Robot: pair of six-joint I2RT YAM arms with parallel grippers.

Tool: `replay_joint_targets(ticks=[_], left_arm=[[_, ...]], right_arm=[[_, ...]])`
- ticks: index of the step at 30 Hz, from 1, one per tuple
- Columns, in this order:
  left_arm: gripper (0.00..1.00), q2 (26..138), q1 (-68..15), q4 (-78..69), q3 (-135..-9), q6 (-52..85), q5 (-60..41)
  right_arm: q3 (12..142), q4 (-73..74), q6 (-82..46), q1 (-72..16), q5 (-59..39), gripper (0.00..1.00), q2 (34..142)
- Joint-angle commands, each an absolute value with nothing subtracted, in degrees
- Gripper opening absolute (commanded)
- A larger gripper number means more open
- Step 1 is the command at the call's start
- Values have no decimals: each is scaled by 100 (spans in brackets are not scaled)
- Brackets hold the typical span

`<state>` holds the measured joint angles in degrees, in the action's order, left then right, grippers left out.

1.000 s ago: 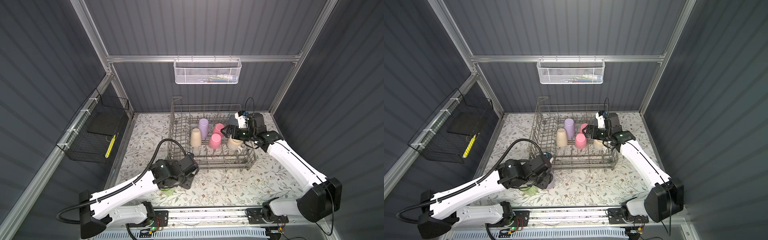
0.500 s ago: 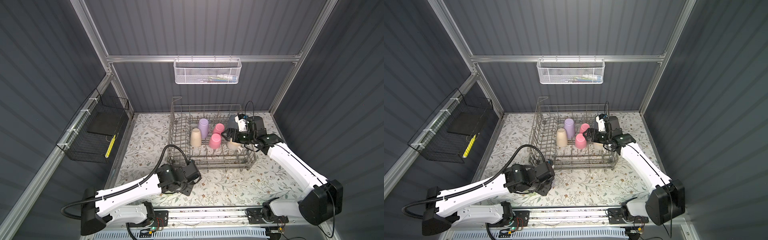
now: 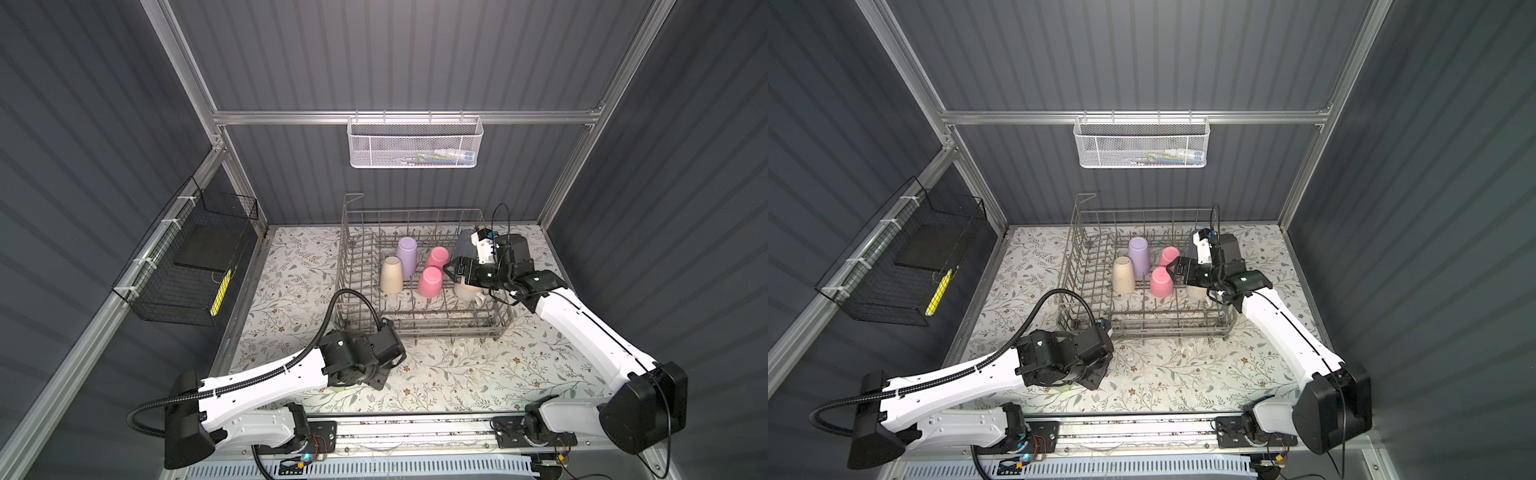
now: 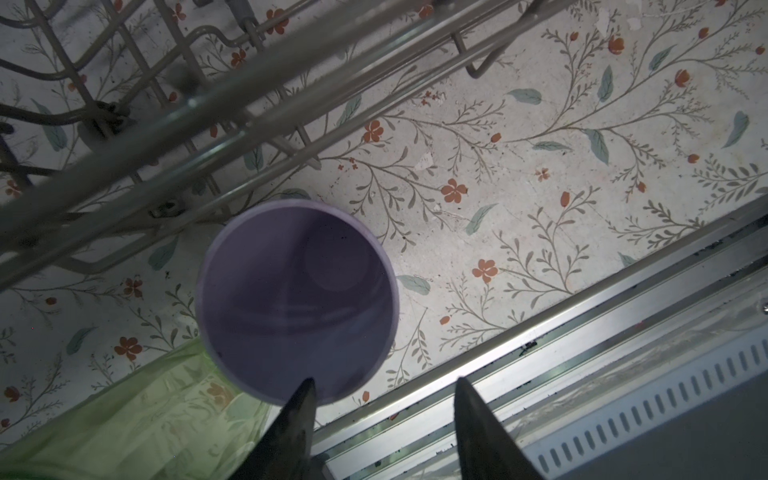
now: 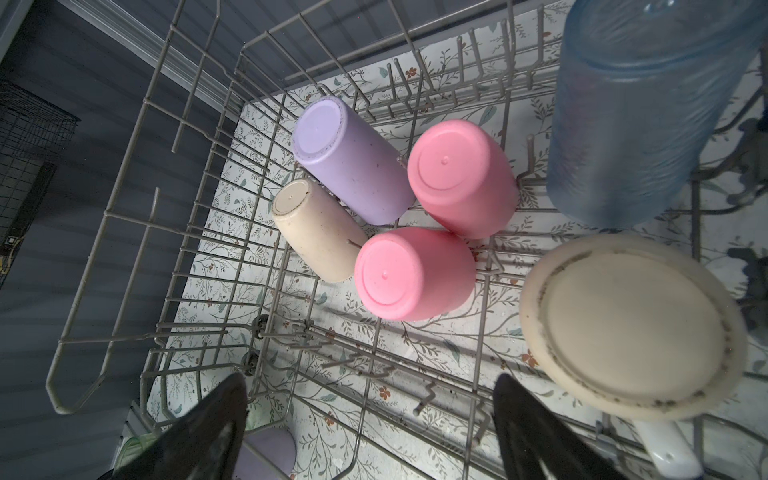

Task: Load the cups into the dish rack
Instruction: 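Lower the left gripper into the lavender cup and grasp its rim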

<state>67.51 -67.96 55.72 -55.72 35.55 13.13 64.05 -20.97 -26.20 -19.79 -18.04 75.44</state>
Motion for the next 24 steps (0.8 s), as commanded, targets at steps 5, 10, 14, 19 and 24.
replay_joint_targets(ticks=[5,10,14,19,24], left_arm=[[54,7067,-6834,5504,-5529,3255,1566],[54,7188,-6829,5460,-5490,3217,1594],[50,7224,-6834,5382,-5394,3232,1610],[41,7243,-6833,5287,-5311,3243,1660],[32,7234,-6829,5170,-5220,3232,1594]], right_arm=[[6236,-1995,-2665,-1926,-1838,92,7355],[6166,-2004,-2665,-1882,-1846,92,7281],[6122,-1989,-2689,-1850,-1861,92,7246],[6118,-1978,-2709,-1845,-1863,92,7260],[6150,-1978,-2716,-1844,-1863,92,7287]])
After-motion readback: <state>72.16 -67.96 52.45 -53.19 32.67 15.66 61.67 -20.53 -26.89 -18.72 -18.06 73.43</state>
